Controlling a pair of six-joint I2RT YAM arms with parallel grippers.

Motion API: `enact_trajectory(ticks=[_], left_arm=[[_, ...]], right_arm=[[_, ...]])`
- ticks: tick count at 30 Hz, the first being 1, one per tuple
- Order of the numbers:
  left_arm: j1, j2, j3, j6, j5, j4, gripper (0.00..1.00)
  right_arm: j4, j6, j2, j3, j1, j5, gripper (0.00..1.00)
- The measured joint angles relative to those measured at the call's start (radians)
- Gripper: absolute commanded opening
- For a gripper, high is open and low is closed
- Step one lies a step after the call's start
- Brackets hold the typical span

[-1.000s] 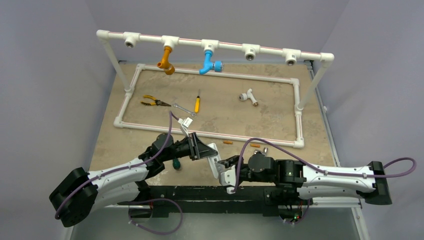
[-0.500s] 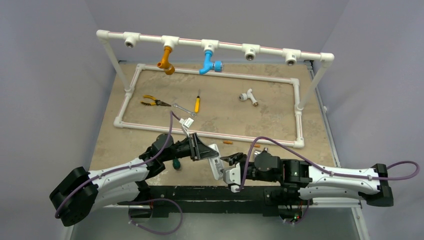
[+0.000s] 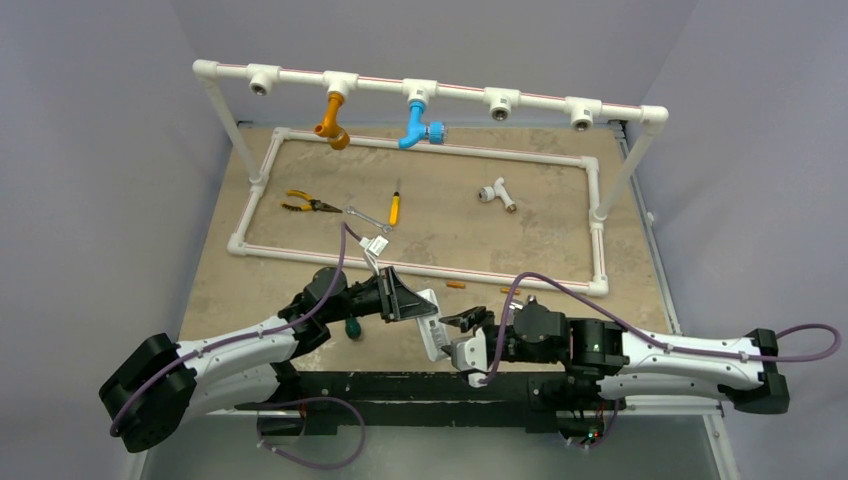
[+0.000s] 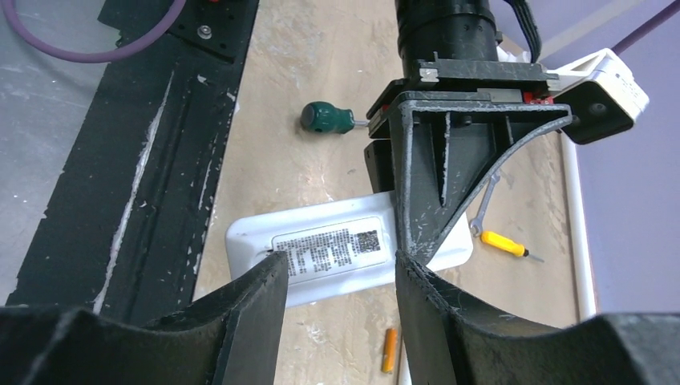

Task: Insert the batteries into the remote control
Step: Remove the battery cover from the remote control.

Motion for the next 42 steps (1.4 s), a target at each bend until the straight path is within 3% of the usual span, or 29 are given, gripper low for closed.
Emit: enact_trajectory(ticks=[20, 42], left_arm=[[0.000, -0.018, 0.000, 0.008, -0.014, -0.036, 0.00], [0.007, -0.013, 0.000, 0.000, -0.035, 0.013, 0.00]], right_arm=[[0.006, 0.005, 0.094, 0.000, 0.000, -0.030, 0.49], [0.012, -0.032, 0.056, 0.000, 0.006, 0.042, 0.48]])
